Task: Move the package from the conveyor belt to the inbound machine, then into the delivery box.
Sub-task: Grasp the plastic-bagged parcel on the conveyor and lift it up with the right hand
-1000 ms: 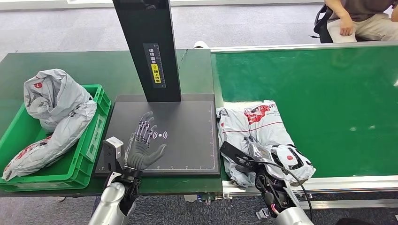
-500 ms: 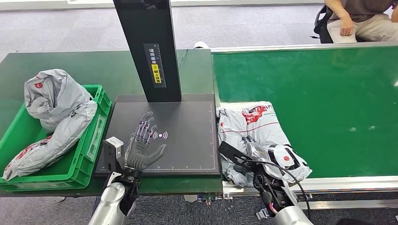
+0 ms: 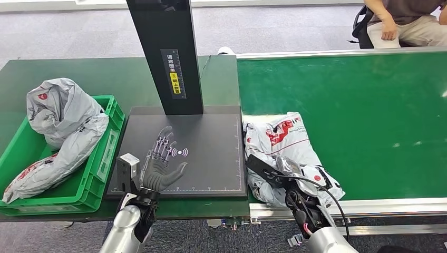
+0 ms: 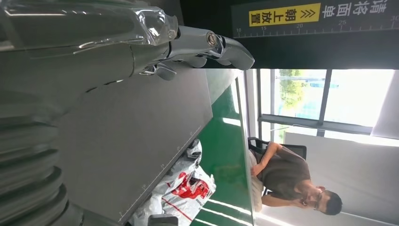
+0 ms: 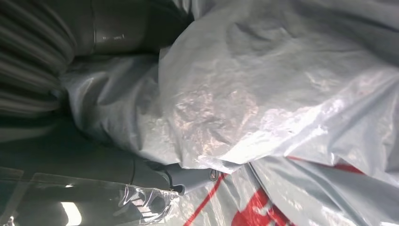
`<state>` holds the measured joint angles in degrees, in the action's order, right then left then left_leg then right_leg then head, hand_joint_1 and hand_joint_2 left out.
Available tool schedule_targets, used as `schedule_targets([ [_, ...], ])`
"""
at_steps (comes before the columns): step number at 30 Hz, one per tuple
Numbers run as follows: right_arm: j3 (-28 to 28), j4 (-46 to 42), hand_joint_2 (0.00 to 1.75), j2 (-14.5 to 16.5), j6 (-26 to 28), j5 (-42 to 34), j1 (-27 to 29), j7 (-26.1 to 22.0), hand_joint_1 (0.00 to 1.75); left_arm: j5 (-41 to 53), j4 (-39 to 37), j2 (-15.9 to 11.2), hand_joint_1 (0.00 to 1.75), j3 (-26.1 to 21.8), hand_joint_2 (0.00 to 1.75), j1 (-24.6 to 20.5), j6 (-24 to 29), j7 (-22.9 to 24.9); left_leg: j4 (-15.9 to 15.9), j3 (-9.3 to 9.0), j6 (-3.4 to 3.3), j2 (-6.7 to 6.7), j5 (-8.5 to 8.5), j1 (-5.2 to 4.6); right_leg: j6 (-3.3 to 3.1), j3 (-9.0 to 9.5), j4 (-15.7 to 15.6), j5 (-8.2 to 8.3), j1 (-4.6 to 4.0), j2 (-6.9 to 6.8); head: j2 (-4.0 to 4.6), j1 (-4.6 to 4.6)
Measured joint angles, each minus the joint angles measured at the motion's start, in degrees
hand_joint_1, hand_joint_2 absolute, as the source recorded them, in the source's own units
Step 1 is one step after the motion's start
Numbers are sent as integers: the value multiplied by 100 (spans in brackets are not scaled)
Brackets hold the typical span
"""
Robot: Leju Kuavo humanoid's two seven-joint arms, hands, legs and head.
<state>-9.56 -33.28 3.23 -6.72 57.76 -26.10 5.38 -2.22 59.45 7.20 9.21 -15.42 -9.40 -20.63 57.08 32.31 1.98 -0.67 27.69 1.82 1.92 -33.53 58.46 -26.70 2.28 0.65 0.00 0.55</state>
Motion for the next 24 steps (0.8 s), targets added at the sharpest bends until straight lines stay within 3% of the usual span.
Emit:
schedule_targets([
  [6, 1, -140, 175, 4, 164, -500, 116, -1248, 175, -24, 105, -26, 0, -17, 175, 166, -16, -64, -1, 12, 2, -13, 4, 0, -1, -15, 2, 1, 0, 10, 0, 1],
  [10, -51, -399, 175, -2, 191, -852, 270, -1646, 175, -28, 218, -63, 0, -31, 175, 290, -25, -101, -2, 27, 3, -14, 4, 2, -1, -32, 3, 1, -2, 11, 0, 0],
  [15, -156, -780, 175, -13, 622, -1254, 469, -2214, 175, -61, 356, -112, 0, -63, 175, 414, -34, -154, -2, 45, 3, -14, 4, 2, -1, -49, 5, 1, -3, 10, 0, 1],
  [24, -150, -2041, 175, 3, 1091, -2439, 825, -3404, 175, -85, 446, -171, 0, -116, 175, 475, -40, -303, -1, 58, 3, -10, 4, 2, 0, -62, 4, 0, -2, 10, 0, 0],
])
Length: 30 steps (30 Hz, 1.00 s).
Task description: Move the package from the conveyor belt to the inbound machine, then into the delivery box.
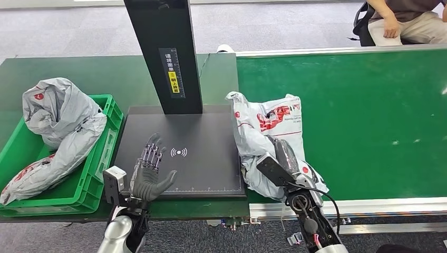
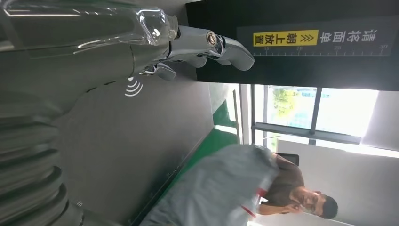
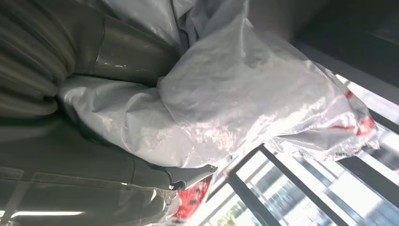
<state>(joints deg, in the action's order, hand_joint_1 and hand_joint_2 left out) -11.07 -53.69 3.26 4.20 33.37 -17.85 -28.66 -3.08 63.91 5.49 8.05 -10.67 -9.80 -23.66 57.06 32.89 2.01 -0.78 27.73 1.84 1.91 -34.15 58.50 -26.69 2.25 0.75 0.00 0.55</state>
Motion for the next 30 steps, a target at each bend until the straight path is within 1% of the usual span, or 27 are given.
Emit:
schedule_targets([
  [4, 1, -302, 175, 5, 26, -58, 75, -48, 175, -7, 0, -2, 0, -9, 175, 0, -10, -3, 0, 0, 0, 2, 0, 0, 0, 1, 0, 0, 0, -1, 0, 0],
  [10, 1, -482, 175, 6, 39, -64, 131, -65, 175, -9, 2, -3, 0, -33, 175, 0, -28, -3, 0, 0, 0, 3, 0, -1, 0, 1, 0, 0, 1, -1, 0, 0],
  [12, 13, -527, 175, 11, 184, -113, 154, -145, 175, -11, 2, -3, 0, -40, 175, 0, -32, -4, 0, 1, 0, 5, 0, -1, 0, 0, 0, 0, 1, -2, 0, 0],
  [14, 69, -621, 175, 36, 547, -292, 207, -353, 175, -24, 2, -3, 0, -49, 175, -2, -32, -7, 1, 3, 0, 8, 0, -1, 0, -1, 0, 0, 1, -3, 0, -1],
  [18, 320, -1163, 175, 142, 1729, -1092, 389, -969, 175, -90, 2, -3, 0, -51, 175, -35, -20, -4, 1, 6, 0, 9, 0, -1, 2, -4, 0, -1, 1, -5, 0, 1],
  [21, 390, -1815, 175, 161, 2735, -1669, 583, -1110, 175, -173, 2, -4, 0, -33, 175, -89, 26, 15, 1, 7, 0, 9, 0, -2, 2, -4, -1, -1, 2, -5, 0, 2],
  [23, 366, -2304, 175, 157, 3250, -1720, 723, -1131, 175, -214, 1, -13, 0, -13, 175, -122, 59, 25, 1, 7, 0, 5, 1, -2, 2, -5, -1, -1, 2, -4, 0, 1],
  [24, 352, -2504, 175, 158, 3363, -1630, 774, -1136, 175, -223, 1, -20, 0, 6, 175, -137, 81, 27, 0, 7, 0, 1, 1, -2, 2, -5, -1, -1, 2, -2, 0, 0],
  [26, 312, -2727, 175, 162, 3397, -1419, 830, -1141, 175, -223, 0, -34, 0, 60, 175, -160, 135, 29, 0, 5, 0, -3, 1, -1, 2, -5, -1, -1, 1, -1, 0, -1],
  [30, 59, -2756, 175, 113, 3401, -1180, 801, -1139, 175, -257, -1, -62, 0, 129, 175, -198, 175, 12, 0, 5, -1, 4, 0, -1, 1, -2, 0, -1, 1, -3, 0, 0],
])
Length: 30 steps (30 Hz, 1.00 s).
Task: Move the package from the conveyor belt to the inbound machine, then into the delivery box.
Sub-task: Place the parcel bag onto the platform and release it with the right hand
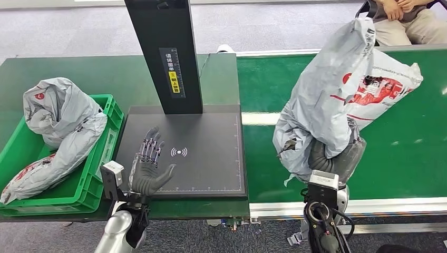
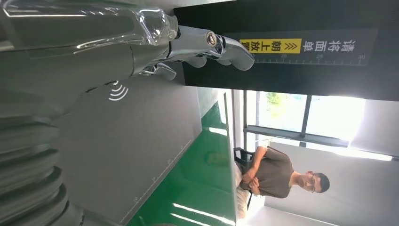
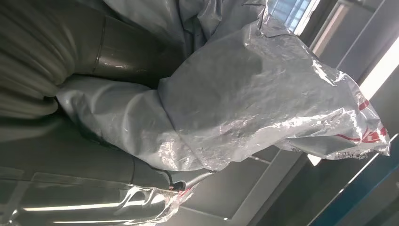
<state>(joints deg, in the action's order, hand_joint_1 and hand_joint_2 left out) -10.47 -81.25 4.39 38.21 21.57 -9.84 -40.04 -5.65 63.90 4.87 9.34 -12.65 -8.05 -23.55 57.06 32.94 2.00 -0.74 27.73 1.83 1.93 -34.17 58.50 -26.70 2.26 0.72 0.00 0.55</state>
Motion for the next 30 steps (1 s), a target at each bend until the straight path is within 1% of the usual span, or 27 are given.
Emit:
schedule_targets([
  [6, -670, 371, 175, -177, -77, 808, -352, 0, 175, -111, -47, -53, 0, 110, 175, -98, -38, -48, 1, -1, 0, 3, -1, 0, 0, 1, 0, 0, 0, -1, 0, 1],
  [9, -909, 568, 175, -237, -132, 1052, -507, 12, 175, -134, -95, -78, 0, 140, 175, -146, -50, -75, 1, 1, 0, 4, -1, 0, 0, 0, 1, 0, 0, -2, 0, -1],
  [12, -1144, 820, 175, -306, -359, 1517, -707, 115, 175, -143, -148, -103, 0, 173, 175, -183, -94, -115, 1, 2, 0, 0, 0, 0, 0, -2, 1, 0, 0, -1, 0, 0],
  [14, -1359, 1091, 175, -354, -765, 1858, -915, 286, 175, -155, -196, -119, 0, 216, 175, -216, -132, -144, 1, 2, 0, 1, -1, 0, 0, -1, 1, 0, 0, -1, 0, 0],
  [18, -1884, 1888, 175, -420, -1942, 2313, -1416, 654, 175, -163, -346, -140, 0, 281, 175, -275, -167, -254, 1, -1, -1, 5, -3, 0, 0, 1, 1, 1, 0, -4, 0, 0],
  [22, -2257, 2521, 175, -440, -2486, 2451, -1734, 861, 175, -162, -461, -168, 0, 316, 175, -286, -164, -319, 1, 2, -3, 8, -5, 0, 0, 2, 2, 1, 0, -8, 0, 1],
  [25, -2494, 3052, 175, -425, -3188, 2520, -1998, 1116, 175, -158, -514, -177, 0, 317, 175, -292, -130, -339, 1, 3, -3, 7, -4, 0, 0, 1, 2, 1, 0, -7, 0, 1],
  [28, -2695, 3579, 175, -340, -3710, 2554, -2241, 1342, 175, -153, -544, -188, 0, 315, 175, -290, -105, -343, 1, 4, -3, 9, -4, 0, 0, -1, 2, 1, 0, -7, 0, 1],
  [30, -2822, 3913, 175, -261, -4012, 2555, -2429, 1405, 175, -146, -566, -191, 0, 316, 175, -296, -98, -339, 1, 3, -3, 7, -5, 0, 0, -1, 2, 1, 0, -6, 0, 0],
])
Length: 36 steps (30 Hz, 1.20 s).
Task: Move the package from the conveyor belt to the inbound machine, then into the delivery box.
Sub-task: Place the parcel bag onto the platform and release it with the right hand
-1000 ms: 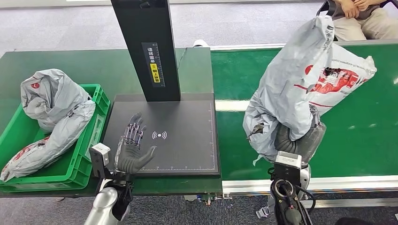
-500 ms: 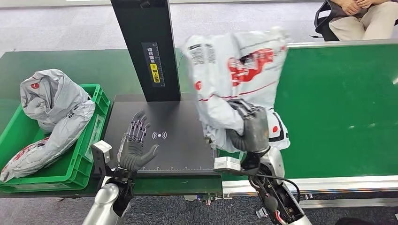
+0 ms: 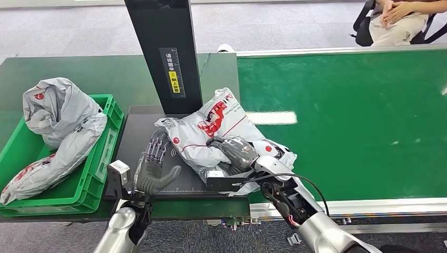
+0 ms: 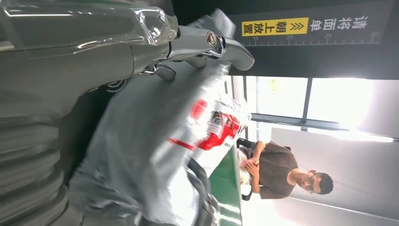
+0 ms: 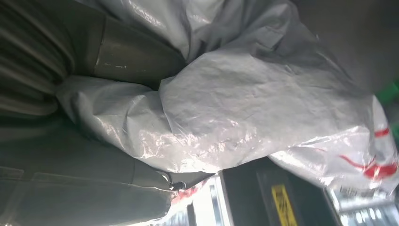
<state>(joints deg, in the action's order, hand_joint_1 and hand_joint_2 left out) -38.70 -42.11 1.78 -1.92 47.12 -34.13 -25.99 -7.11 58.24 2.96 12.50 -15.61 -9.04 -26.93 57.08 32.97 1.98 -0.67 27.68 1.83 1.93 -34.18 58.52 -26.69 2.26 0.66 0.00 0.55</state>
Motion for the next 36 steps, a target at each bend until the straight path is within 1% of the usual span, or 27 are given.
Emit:
schedule_targets([
  [3, -210, 439, 175, 123, -455, -22, -252, -69, 175, -3, -56, -2, 0, 1, 175, -34, 11, 14, 0, -4, 0, -1, 0, 0, 0, 2, 0, 0, 0, 0, 0, 1],
  [6, -441, 717, 175, 215, -628, -5, -408, -108, 175, -16, -112, -3, 0, 1, 175, -76, 18, 26, 0, -11, 0, -5, 0, 0, 0, 6, 0, 0, 0, 2, 0, 0],
  [8, -587, 824, 175, 255, -756, -41, -489, -126, 175, -17, -148, -3, 0, 4, 175, -104, 19, 35, 0, -15, 0, -8, 0, 0, 0, 8, -1, 0, 0, 4, 0, 1],
  [13, -825, 943, 175, 312, -1392, -372, -654, -323, 175, -17, -235, 8, 0, 55, 175, -184, 15, 49, 0, -25, 1, -9, 0, 0, 0, 16, -1, 0, 0, 5, 0, 1],
  [18, -923, 991, 175, 333, -1481, -460, -697, -412, 175, -17, -286, 19, 0, 78, 175, -237, 14, 49, 0, -30, 1, -11, 0, 0, 0, 22, -1, 0, 0, 6, 0, 0],
  [23, -1020, 946, 175, 345, -1643, -868, -672, -917, 175, -17, -300, 26, 0, 84, 175, -240, 27, 49, 0, -30, 1, -10, 0, 0, 0, 24, 0, 0, 0, 6, 0, 1],
  [25, -1108, 838, 175, 350, -1532, -979, -640, -976, 175, 9, -290, 25, 0, 84, 175, -232, 110, 17, 0, -28, 1, -9, 0, 0, 0, 23, 1, 0, -1, 5, 0, 1],
  [29, -1349, 716, 175, 406, -1026, -1038, -619, -818, 175, 219, -129, 25, 0, 84, 175, -199, 543, -170, 0, -24, 1, -6, 0, 1, 0, 20, 1, 0, -1, 5, 0, 0],
  [33, -1537, 769, 175, 521, -374, -928, -633, -602, 175, 489, 261, 25, 0, 86, 175, -111, 1076, -381, 0, -20, 1, -4, 0, 1, 0, 19, 1, 0, -1, 5, 0, 1],
  [36, -1601, 875, 175, 585, 169, -850, -644, -541, 175, 552, 704, 10, 0, 86, 175, 25, 1266, -466, 0, -19, 1, -2, 0, 0, 0, 19, 0, 0, -1, 4, 0, 1],
])
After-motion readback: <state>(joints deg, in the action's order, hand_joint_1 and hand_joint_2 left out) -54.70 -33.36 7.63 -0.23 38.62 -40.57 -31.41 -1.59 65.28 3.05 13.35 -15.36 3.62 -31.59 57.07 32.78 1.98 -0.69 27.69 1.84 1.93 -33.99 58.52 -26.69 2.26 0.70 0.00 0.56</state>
